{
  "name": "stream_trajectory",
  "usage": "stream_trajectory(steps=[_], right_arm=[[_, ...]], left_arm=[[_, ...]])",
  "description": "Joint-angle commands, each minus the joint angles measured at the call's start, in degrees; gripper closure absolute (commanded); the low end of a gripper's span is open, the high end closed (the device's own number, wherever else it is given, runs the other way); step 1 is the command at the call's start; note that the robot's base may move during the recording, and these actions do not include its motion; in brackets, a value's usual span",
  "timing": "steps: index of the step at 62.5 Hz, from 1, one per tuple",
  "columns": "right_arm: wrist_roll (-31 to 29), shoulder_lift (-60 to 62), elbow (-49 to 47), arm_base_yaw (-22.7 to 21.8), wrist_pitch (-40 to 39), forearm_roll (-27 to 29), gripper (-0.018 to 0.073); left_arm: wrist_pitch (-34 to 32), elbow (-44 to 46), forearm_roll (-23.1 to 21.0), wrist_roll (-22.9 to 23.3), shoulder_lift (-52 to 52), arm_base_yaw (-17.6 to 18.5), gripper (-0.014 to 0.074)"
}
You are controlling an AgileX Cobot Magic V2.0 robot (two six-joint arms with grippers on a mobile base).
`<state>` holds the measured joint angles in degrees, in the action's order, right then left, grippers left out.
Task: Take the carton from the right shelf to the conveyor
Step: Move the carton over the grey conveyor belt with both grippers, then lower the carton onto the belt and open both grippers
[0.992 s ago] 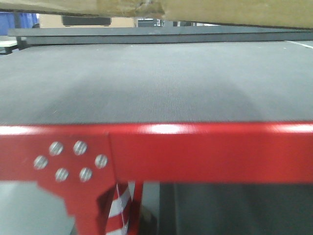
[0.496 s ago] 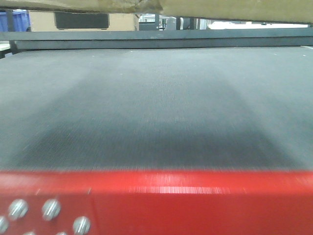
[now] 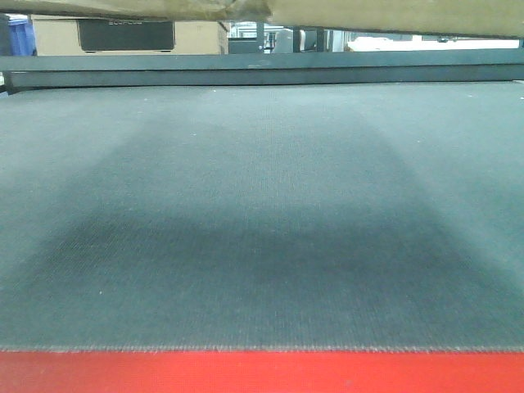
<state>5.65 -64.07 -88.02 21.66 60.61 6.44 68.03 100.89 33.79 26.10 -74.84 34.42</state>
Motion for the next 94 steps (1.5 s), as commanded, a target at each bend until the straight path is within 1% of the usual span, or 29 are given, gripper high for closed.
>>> stream_trajectory(steps=[1, 40, 49, 58, 66, 72, 75, 78, 83, 86, 90, 94], right_arm=[[-2.06, 1.16, -0.41, -0.32, 0.27, -2.80, 0.0627], [-2.06, 1.16, -0.41, -0.32, 0.01, -2.80, 0.0627], [-2.06, 1.16, -0.41, -0.32, -6.25, -2.80, 0.0627], [-2.06, 1.16, -0.41, -0.32, -10.72, -2.80, 0.0627], [-2.06, 1.16, -0.41, -0.32, -13.85, -2.80, 0.0627], [-2.06, 1.16, -0.41, -0.32, -14.48, -2.80, 0.0627], [-2.06, 1.16, -0.41, -0.32, -14.71, -1.86, 0.0627], [-2.06, 1.28, -0.41, -0.32, -13.75, -0.78, 0.0627], [-2.06, 1.29, -0.41, -0.32, -12.76, -0.43, 0.0627], [-2.06, 0.69, -0.41, -0.32, -12.11, -0.43, 0.0627], [-2.06, -0.64, -0.41, -0.32, -11.03, -0.43, 0.0627], [-2.06, -2.86, -0.41, -0.32, -10.50, -0.43, 0.0627]], left_arm=[[1.93, 0.35, 10.49, -0.44, 0.93, -1.05, 0.0614], [1.93, 0.35, 10.49, -0.44, 0.93, -1.05, 0.0614], [1.93, 0.35, 10.49, -0.44, 0.93, -1.05, 0.0614], [1.93, 0.35, 10.49, -0.44, 0.93, -1.05, 0.0614], [1.88, 0.35, 10.48, -0.44, 0.93, -1.05, 0.0614], [1.90, 0.35, 10.22, -0.44, 0.93, -1.05, 0.0614], [1.90, 0.35, 8.78, -0.44, 0.93, -1.05, 0.0614], [1.49, 0.35, 6.42, -0.44, 0.93, -1.18, 0.0614], [0.42, 0.35, 1.48, -0.44, 0.93, -2.57, 0.0614], [-0.78, 0.14, -2.13, -0.69, 0.93, -4.26, 0.0614], [-3.77, -1.18, -6.78, -2.75, 0.93, -7.78, 0.0614], [-6.24, -3.22, -9.92, -3.81, 0.73, -11.34, 0.0614]])
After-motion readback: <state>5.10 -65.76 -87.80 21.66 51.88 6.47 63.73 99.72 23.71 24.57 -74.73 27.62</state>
